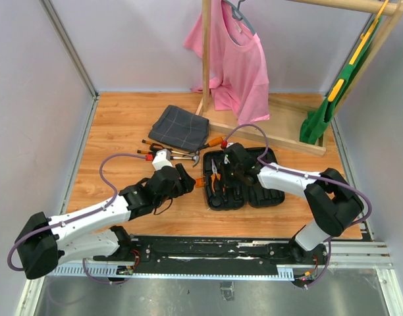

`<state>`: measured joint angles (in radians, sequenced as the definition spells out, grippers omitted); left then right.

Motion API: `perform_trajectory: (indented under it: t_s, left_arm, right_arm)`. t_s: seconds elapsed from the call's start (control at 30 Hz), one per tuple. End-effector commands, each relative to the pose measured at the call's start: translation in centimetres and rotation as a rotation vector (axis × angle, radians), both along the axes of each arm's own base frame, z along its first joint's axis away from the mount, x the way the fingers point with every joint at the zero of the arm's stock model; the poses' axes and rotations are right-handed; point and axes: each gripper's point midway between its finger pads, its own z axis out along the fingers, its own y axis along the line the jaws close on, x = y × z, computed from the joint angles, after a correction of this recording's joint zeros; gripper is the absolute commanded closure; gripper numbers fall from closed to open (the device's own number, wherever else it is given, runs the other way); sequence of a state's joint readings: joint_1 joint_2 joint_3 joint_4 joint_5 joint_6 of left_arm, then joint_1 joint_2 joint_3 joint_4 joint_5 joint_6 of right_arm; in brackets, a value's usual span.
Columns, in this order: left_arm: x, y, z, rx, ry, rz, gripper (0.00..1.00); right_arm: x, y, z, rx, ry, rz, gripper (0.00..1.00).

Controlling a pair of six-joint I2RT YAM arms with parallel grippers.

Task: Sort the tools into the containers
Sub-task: Place the pliers in the storage box.

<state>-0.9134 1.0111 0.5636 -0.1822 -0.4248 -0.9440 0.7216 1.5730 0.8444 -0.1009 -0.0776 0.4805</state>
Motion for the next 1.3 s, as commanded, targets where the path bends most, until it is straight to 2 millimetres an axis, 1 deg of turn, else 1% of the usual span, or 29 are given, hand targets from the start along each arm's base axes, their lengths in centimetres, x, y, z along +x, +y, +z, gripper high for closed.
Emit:
perform_trajectory:
  t_s: [0.0,0.17,0.3,0.4,0.47,0.67,0.73,0.77,0.87,1.1,1.27]
  left_arm:
    - [0.1,0.1,-0.1,0.012,-0.010,0.006,0.39]
    - [0.1,0.1,-0.2,0.015,-0.009,0.009,0.39]
    - [0.1,0.0,-0.2,0.013,-0.007,0.006,0.39]
    - [0.1,-0.1,-0.3,0.014,-0.005,0.003,0.39]
    - [0.1,-0.1,-0.3,0.017,-0.004,0.002,0.39]
    - [0.2,-0.2,-0.3,0.016,-0.004,0.002,0.39]
    - [0.2,-0.2,-0.3,0.017,-0.004,0.003,0.39]
    - [0.2,-0.2,-0.3,0.018,-0.004,0.001,0.39]
    - [0.2,-0.3,-0.3,0.021,-0.003,-0.001,0.39]
    - [0.5,-0.9,-0.1,0.033,-0.006,-0.020,0.39]
    - [0.9,-1.5,0.4,0.064,-0.020,-0.054,0.41]
  right_arm:
    - [0.8,0.6,0.9,-0.003,-0.031,-0.017,0.93]
    - [1.1,0.8,0.9,-0.002,-0.021,-0.043,0.95]
    - [1.4,0.7,1.0,-0.009,-0.024,-0.057,0.94]
    - [1.6,1.1,1.2,-0.002,-0.024,-0.050,0.93]
    - [1.7,1.3,1.2,0.001,-0.021,-0.046,0.90]
    - [1.9,1.6,1.1,-0.003,-0.024,-0.029,0.87]
    - [1.8,1.6,1.1,-0.004,-0.024,-0.020,0.83]
    - [1.7,1.6,1.1,-0.002,-0.023,-0.016,0.80]
    - [1.5,1.4,1.6,0.006,-0.032,-0.014,0.69]
    - [0.9,1.1,4.1,0.043,-0.080,0.017,0.60]
    - [0.6,0.0,5.3,0.055,-0.117,0.002,0.59]
